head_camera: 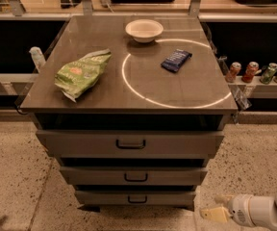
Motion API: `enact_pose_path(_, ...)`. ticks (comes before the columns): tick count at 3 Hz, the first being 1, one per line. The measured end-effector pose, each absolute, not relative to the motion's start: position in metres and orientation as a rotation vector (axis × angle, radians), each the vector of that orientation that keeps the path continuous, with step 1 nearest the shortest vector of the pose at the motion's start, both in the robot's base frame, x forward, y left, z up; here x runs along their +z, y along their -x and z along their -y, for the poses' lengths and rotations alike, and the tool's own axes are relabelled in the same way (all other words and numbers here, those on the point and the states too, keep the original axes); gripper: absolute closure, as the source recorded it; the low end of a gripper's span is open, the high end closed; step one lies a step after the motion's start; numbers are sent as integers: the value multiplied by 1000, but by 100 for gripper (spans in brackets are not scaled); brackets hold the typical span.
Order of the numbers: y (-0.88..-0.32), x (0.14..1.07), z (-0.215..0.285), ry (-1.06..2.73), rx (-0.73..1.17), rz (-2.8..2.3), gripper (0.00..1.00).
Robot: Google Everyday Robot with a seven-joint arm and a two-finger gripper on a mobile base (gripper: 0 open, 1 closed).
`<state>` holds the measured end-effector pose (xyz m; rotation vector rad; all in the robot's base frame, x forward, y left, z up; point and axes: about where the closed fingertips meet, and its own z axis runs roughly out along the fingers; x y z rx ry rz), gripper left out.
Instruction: Close middle drawer
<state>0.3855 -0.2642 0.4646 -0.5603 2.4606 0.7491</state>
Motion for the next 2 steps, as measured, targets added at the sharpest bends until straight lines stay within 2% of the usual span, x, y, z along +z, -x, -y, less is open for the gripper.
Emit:
enact_pose_path(1,-386,465,264,560,749,-2461,0)
enact_pose_path(2,-386,465,264,560,749,-2461,0)
